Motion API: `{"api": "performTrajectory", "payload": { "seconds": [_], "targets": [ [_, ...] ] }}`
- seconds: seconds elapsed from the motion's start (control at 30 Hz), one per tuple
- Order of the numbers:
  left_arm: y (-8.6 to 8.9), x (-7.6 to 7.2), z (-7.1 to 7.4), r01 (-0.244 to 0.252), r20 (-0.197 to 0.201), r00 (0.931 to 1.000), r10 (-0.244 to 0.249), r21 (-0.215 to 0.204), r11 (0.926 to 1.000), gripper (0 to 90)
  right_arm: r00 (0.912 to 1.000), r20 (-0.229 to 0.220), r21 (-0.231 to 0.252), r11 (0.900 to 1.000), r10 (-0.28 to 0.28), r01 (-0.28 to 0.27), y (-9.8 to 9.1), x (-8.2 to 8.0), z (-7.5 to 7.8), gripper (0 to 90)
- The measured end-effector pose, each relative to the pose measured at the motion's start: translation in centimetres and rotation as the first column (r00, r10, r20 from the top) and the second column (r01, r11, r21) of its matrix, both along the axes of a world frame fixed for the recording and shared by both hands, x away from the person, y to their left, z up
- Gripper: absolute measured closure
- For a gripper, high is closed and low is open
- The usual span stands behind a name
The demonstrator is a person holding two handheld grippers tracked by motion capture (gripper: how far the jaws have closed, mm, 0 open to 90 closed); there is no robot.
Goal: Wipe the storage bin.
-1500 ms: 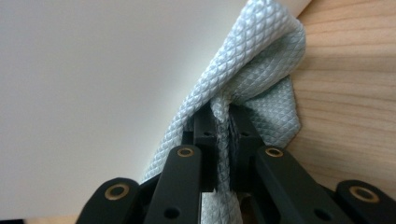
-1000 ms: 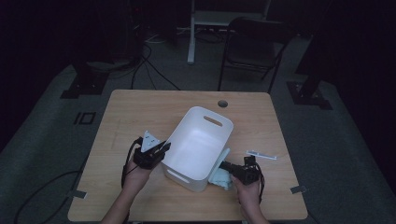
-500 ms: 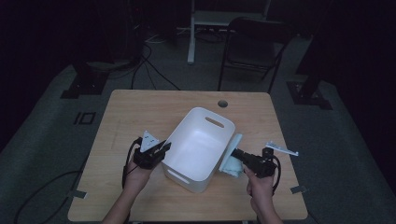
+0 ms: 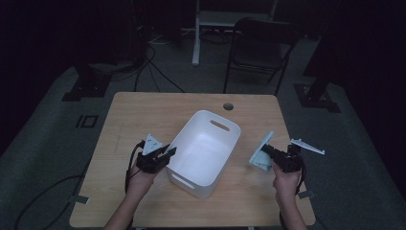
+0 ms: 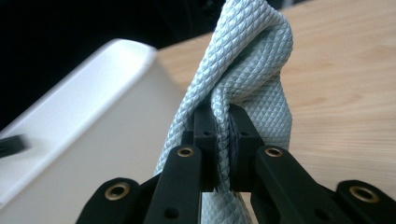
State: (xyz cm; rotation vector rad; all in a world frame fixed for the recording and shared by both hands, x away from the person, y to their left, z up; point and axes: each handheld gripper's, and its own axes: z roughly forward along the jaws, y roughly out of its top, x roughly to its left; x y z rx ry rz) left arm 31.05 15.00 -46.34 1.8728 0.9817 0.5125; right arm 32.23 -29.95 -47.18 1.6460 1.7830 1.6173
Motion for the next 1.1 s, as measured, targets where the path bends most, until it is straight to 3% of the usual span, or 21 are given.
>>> {"api": "performTrajectory", "payload": {
  "seconds": [0.1, 0.23, 0.33, 0.47, 0.57, 0.7, 0.77, 0.9, 0.97, 1.1],
  "targets": [
    [0.1, 0.1, 0.0, 0.010, -0.010, 0.9999, -0.010, -0.009, 0.9999, 73.2, 0.9986, -0.041, -0.047, 0.9984, -0.034, 0.032, -0.8, 1.5, -1.2, 84.2],
    [0.2, 0.2, 0.0, 0.016, -0.011, 0.9998, -0.016, -0.011, 0.9998, 71.9, 0.9900, -0.113, -0.121, 0.9901, -0.085, 0.071, -1.4, 3.9, -3.1, 83.3],
    [0.2, 0.2, 0.0, 0.021, -0.017, 0.9996, -0.021, -0.015, 0.9997, 70.2, 0.9849, -0.132, -0.172, 0.9811, -0.112, 0.089, -1.5, 4.8, -3.9, 77.7],
    [0.3, 0.3, -0.1, 0.037, -0.030, 0.9989, -0.038, -0.013, 0.9992, 62.6, 0.9809, -0.161, -0.206, 0.9758, -0.108, 0.074, -1.7, 5.6, -4.6, 63.7],
    [0.3, 0.3, 0.0, 0.050, -0.033, 0.9982, -0.050, -0.017, 0.9986, 51.5, 0.9791, -0.172, -0.204, 0.9763, -0.108, 0.072, -2.0, 5.8, -4.8, 54.9],
    [0.4, 0.3, 0.2, 0.051, -0.015, 0.9986, -0.051, -0.031, 0.9982, 39.9, 0.9820, -0.154, -0.199, 0.9769, -0.110, 0.078, -2.3, 5.6, -4.5, 39.9],
    [0.6, 0.3, 0.3, 0.054, -0.013, 0.9984, -0.055, -0.049, 0.9974, 36.0, 0.9814, -0.173, -0.168, 0.9842, -0.084, 0.055, -2.5, 5.6, -4.4, 34.8],
    [0.8, 0.2, 0.5, 0.056, 0.004, 0.9984, -0.056, -0.061, 0.9966, 25.3, 0.9844, -0.173, -0.181, 0.9834, -0.033, 0.001, -2.4, 5.6, -4.2, 22.5],
    [0.8, 0.1, 0.7, 0.056, 0.010, 0.9984, -0.055, -0.059, 0.9967, 19.3, 0.9854, -0.169, -0.175, 0.9846, -0.019, -0.011, -2.3, 5.5, -4.1, 20.6],
    [1.0, -0.3, 1.3, 0.073, 0.016, 0.9972, -0.072, -0.065, 0.9952, 18.1, 0.9907, -0.135, -0.178, 0.9839, -0.010, -0.015, -2.0, 5.0, -3.9, 18.6]
  ]
}}
